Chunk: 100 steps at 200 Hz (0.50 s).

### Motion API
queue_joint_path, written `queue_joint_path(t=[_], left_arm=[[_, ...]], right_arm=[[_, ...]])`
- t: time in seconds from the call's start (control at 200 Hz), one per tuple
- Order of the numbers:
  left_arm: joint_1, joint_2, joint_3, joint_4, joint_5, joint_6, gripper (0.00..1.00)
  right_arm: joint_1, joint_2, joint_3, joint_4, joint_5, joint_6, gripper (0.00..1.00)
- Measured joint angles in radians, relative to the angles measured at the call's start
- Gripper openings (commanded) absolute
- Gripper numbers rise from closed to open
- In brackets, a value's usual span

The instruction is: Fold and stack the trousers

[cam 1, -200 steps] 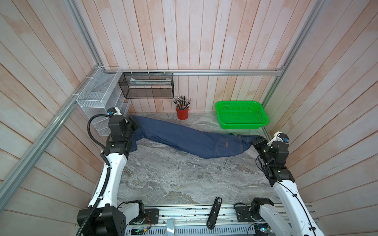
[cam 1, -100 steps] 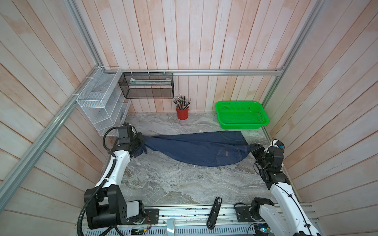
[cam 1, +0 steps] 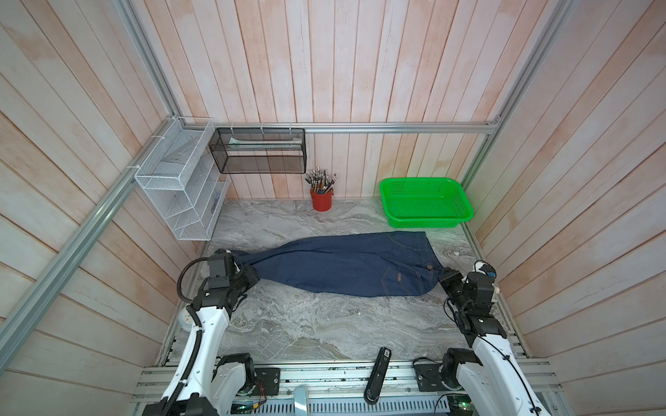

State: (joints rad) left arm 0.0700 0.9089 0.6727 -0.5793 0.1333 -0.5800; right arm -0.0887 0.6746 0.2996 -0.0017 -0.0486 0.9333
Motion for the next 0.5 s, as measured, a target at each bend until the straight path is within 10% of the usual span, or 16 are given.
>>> queue_joint_path(t=[0.24, 0.5], left_arm=[[-0.024, -0.082, 0.004, -0.043, -0.037, -0.119, 0.69], [-0.024, 0.158, 0.088, 0.037, -0.011, -0.131, 0.69]], right_arm=[[0.000, -0.027, -0.039, -0.015, 0.022, 0.010, 0.00], [0.000, -0.037, -0.044, -0.018, 0.029, 0.010, 0.00]])
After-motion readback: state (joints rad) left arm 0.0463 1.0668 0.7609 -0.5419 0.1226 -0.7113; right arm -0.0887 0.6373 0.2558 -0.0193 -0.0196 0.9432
